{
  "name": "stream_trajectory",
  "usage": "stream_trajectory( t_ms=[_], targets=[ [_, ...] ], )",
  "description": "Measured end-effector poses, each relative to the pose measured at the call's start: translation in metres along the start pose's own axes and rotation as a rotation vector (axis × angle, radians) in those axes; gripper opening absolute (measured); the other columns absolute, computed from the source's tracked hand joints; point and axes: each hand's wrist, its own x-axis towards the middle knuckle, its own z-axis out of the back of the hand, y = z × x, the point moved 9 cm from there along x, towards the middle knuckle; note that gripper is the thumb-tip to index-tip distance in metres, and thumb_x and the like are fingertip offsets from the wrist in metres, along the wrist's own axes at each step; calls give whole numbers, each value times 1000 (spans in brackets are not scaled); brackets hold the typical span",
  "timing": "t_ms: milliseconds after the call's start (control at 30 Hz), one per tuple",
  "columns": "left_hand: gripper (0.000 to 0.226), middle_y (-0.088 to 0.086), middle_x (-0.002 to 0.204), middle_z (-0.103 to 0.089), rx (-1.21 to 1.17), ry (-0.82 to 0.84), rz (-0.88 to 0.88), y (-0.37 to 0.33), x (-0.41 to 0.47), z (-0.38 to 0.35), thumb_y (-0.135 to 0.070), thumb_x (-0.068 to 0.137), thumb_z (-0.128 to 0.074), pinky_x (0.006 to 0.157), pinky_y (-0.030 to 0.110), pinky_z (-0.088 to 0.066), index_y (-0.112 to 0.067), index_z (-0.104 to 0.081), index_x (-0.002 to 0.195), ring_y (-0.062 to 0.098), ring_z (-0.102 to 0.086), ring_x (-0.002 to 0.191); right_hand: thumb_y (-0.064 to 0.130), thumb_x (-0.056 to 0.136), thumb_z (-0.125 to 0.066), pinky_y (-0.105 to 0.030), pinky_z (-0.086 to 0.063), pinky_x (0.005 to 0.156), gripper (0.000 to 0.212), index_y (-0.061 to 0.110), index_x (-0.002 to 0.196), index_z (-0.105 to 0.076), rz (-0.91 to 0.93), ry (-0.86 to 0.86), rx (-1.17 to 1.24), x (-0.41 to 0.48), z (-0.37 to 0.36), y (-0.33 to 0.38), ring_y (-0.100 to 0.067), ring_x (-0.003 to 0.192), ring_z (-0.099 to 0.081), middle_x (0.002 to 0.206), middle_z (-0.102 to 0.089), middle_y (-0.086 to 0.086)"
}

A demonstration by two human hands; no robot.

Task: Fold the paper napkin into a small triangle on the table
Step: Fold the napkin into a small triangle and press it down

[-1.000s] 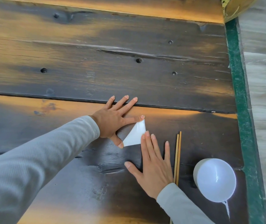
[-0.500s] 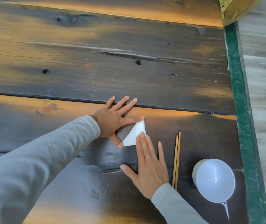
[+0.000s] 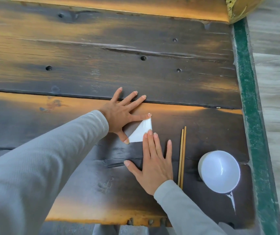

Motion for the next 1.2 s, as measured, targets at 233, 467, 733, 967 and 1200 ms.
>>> stream_trajectory(
  t_ms=[233,467,733,967,1200],
  targets=[
    [125,14,165,28,45,-18,-66,-42,1,9,-98,58,-48,113,77,1,-51,24,149,43,19,152,82,92,-20,-68,-6,120,102,5,159,-17,-51,22,-1,-40,-7,-6,-32,156,-5,169,-9,-13],
    [126,15,165,27,19,-7,-123,-79,-1,8,-99,59,-47,112,78,-2,-51,27,148,46,19,151,81,91,-26,-69,-9,119,101,6,159,-20,-46,46,-11,-77,-21,-17,-41,155,-7,168,-13,-19],
    [124,15,163,31,12,-12,-151,-107,-3,11,-99,60,-45,112,79,-1,-52,33,144,47,15,151,81,91,-27,-69,-9,118,99,9,159,-22,-44,42,-8,-102,-26,-26,-44,153,-12,167,-15,-21],
    [124,15,163,32,-3,-5,-133,-117,-5,15,-98,61,-45,112,79,-2,-51,32,145,47,10,152,79,92,-30,-71,-13,117,98,9,159,-21,-38,60,-26,-110,-24,-33,-44,154,-9,167,-13,-20],
    [121,13,162,34,-15,2,-114,-116,-9,13,-98,62,-43,113,78,-3,-52,32,145,45,7,154,77,93,-27,-69,-11,118,96,7,158,-25,-27,81,-38,-107,-16,-32,-45,153,-7,167,-13,-23]
  ],
)
